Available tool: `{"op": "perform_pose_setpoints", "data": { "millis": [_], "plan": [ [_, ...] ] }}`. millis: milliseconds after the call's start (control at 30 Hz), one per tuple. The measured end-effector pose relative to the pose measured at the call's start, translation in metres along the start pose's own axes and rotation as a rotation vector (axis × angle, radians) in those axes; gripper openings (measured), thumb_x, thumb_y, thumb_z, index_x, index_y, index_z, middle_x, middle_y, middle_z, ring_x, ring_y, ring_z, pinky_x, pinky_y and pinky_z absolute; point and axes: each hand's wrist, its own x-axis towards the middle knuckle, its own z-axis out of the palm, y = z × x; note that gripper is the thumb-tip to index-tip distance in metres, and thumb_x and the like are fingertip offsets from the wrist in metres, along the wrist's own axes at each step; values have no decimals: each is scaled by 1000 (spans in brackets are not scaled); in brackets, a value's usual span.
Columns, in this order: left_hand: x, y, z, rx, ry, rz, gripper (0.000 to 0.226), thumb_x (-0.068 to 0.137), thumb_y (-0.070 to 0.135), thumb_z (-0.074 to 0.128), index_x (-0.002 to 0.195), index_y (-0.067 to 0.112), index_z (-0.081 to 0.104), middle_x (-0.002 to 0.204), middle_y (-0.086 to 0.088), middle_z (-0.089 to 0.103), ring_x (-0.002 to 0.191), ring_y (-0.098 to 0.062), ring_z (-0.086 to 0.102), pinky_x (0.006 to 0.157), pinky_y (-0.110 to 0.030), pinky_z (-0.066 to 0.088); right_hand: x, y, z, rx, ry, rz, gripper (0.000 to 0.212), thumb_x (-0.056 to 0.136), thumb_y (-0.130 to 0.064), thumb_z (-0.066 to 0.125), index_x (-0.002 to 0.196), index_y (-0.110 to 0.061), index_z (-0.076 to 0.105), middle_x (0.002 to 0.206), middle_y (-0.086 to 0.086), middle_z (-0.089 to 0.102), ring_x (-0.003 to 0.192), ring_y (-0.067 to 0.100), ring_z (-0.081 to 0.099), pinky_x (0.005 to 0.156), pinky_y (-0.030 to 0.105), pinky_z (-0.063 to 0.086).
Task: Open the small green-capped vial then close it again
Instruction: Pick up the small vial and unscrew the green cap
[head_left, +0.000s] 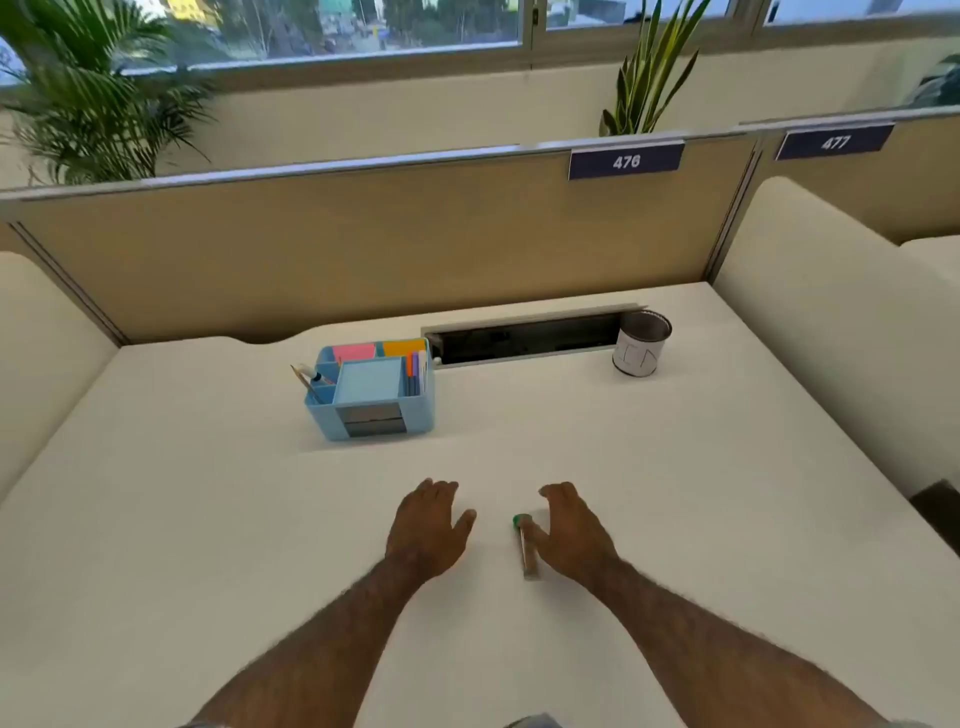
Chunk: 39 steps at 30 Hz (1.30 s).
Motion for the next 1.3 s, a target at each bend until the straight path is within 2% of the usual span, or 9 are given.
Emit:
{"op": "perform_pose_setpoints", "data": {
  "millis": [133, 433, 567, 700, 800, 967, 1067, 1200, 1300],
  "plan": [
    [-13, 5, 16, -120, -74, 10, 55, 94, 44, 43, 142, 18, 41, 149, -1, 44, 141, -19, 32, 116, -30, 23, -17, 1, 10, -10, -27, 125, 57, 79, -67, 54, 108, -18, 52, 113, -3, 52, 98, 21, 61, 75, 32, 47],
    [-24, 26, 40, -343, -115, 26, 46, 93, 32, 51, 136, 15, 50, 134, -3, 57, 124, -18, 49, 104, -24, 33, -18, -5, 24, -35, 3, 185, 42, 84, -56, 51, 94, -16, 59, 100, -1, 61, 94, 22, 62, 76, 36, 53],
    [-14, 36, 33, -702, -148, -126, 49, 96, 33, 48, 143, 20, 41, 132, -1, 58, 118, -15, 54, 101, -24, 37, -11, -6, 25, 132, -35, 208, 35, 86, -56, 52, 85, -22, 57, 90, -5, 62, 80, 17, 61, 67, 33, 49],
    [-2, 40, 25, -1068, -187, -298, 44, 96, 39, 46, 139, 27, 48, 132, 7, 56, 121, -11, 51, 107, -30, 37, -2, -17, 21, 382, -152, 205, 33, 89, -46, 57, 97, -14, 56, 87, 3, 70, 76, 18, 64, 71, 36, 52],
    [5, 41, 24, -1249, -127, -415, 35, 95, 33, 53, 126, 19, 62, 123, -3, 66, 105, -14, 59, 85, -25, 47, 1, -28, 15, 547, -229, 245, 34, 90, -42, 59, 103, -11, 55, 93, 4, 75, 79, 15, 67, 76, 33, 53],
    [13, 41, 22, -1427, -90, -574, 23, 91, 22, 60, 109, 10, 69, 99, -5, 72, 78, -13, 64, 43, -12, 45, 3, -34, 18, 720, -348, 265, 28, 94, -36, 54, 100, -11, 65, 97, 9, 77, 88, 23, 71, 90, 41, 54],
    [18, 40, 22, -1460, -90, -618, 19, 90, 15, 61, 104, 7, 69, 91, -5, 72, 69, -12, 64, 38, -12, 42, 5, -32, 19, 739, -345, 277, 28, 95, -33, 54, 98, -9, 69, 98, 11, 77, 82, 19, 67, 93, 44, 53],
    [22, 38, 25, -1511, -76, -662, 20, 88, 12, 63, 103, 1, 68, 83, -7, 71, 50, -3, 64, 38, -12, 43, 8, -33, 22, 706, -313, 294, 28, 95, -30, 54, 101, -7, 69, 96, 11, 76, 90, 31, 71, 95, 47, 54],
    [22, 36, 26, -1546, -67, -677, 21, 88, 11, 62, 105, -1, 68, 83, -8, 71, 52, -4, 66, 40, -13, 46, 7, -35, 24, 668, -299, 274, 27, 95, -31, 55, 99, -9, 70, 93, 9, 77, 77, 19, 67, 93, 45, 55]
  ]
}}
